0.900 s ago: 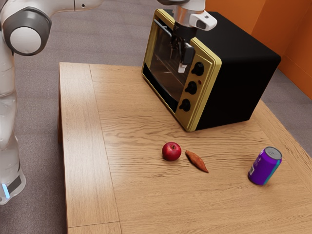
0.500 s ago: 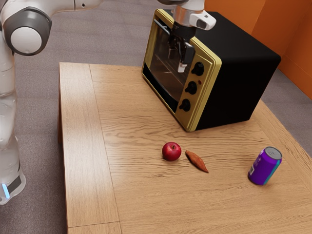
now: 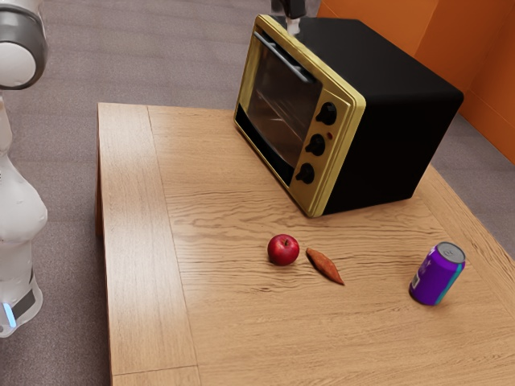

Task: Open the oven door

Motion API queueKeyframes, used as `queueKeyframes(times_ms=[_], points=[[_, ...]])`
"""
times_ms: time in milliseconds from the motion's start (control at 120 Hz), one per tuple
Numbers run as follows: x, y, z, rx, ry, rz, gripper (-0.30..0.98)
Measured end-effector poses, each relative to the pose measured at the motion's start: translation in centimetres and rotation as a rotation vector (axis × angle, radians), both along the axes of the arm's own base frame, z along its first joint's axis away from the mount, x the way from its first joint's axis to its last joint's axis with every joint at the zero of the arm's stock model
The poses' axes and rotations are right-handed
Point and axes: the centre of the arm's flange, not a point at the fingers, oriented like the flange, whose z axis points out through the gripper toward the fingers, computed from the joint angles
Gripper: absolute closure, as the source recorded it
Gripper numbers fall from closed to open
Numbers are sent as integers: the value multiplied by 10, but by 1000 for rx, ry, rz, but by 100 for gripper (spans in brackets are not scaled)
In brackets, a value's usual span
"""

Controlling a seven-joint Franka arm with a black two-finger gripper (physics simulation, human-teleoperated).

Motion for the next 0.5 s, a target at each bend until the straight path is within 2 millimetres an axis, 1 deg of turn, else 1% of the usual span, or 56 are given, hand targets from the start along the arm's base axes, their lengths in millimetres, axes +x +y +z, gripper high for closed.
queueKeyframes(times_ms=[42,100,192,233,267,308,342,383,425,458,467,483,492,500], points=[[-13,14,9,26,-6,27,0],[-26,45,14,49,0,76,0],[-48,111,15,56,15,173,0],[-61,134,17,56,14,193,0],[-76,156,20,54,11,216,0],[-92,177,22,54,7,230,0],[-103,190,24,55,4,233,0],[-115,201,27,64,1,229,0],[-130,205,34,84,-8,239,0],[-137,209,35,91,-11,242,0],[-138,210,35,93,-11,241,0],[-130,259,-17,-28,50,242,1],[-141,264,-12,-20,39,268,1],[-148,263,-5,-7,27,281,1]])
